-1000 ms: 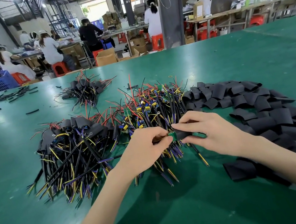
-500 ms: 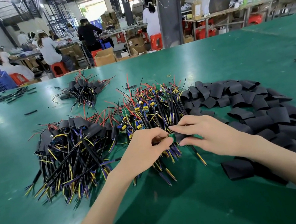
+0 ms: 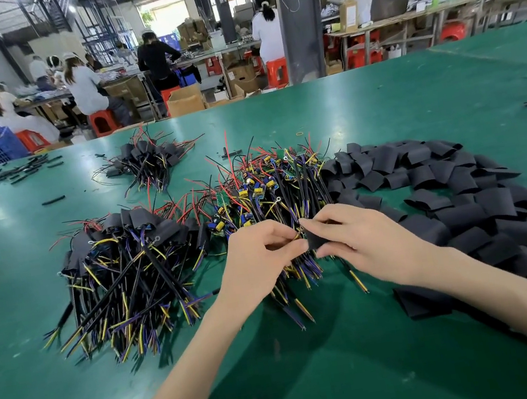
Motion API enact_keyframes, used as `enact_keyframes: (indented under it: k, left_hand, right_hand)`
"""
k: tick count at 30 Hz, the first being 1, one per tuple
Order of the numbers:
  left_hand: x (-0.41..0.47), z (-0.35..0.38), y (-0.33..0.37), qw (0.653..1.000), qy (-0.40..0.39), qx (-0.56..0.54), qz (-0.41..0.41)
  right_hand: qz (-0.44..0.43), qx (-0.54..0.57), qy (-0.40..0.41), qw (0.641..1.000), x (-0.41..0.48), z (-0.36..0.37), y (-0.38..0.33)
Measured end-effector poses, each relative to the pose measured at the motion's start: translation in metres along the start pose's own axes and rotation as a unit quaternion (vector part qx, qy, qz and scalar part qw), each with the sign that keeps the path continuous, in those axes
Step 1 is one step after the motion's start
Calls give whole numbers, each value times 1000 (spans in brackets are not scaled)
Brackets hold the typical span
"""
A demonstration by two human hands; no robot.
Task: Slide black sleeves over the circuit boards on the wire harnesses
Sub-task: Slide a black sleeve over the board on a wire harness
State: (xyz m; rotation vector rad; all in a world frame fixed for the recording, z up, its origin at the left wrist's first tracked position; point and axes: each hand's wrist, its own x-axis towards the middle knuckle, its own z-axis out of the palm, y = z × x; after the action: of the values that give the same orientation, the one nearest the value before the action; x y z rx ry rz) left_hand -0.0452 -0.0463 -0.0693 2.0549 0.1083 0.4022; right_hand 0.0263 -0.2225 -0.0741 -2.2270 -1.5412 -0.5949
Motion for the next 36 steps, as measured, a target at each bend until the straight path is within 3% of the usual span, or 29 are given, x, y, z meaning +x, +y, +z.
enact_keyframes:
  k: [9,20,24,29,32,36]
  left_hand:
    - [1,-1,-1,999,-37,7,-6]
    - [0,-5,3,999,-22,28,13]
    - [5,-18,5,975,137,137,106]
    - [21,-72,-10,862,390,253,202]
    - [24,-96,-31,847,396,334,118]
    - [24,-99,-50,846,280,446,-81]
  right_hand:
    - [-13,-16,18,1000,2,4,-4]
    - [16,25,32,999,0,10,2]
    - [69,-23,75,995,1,13,10]
    - [222,-100,111,964,0,9,33]
    - [329,-144,36,932,-5,9,48]
    - [384,-161,-47,908,-10,11,61]
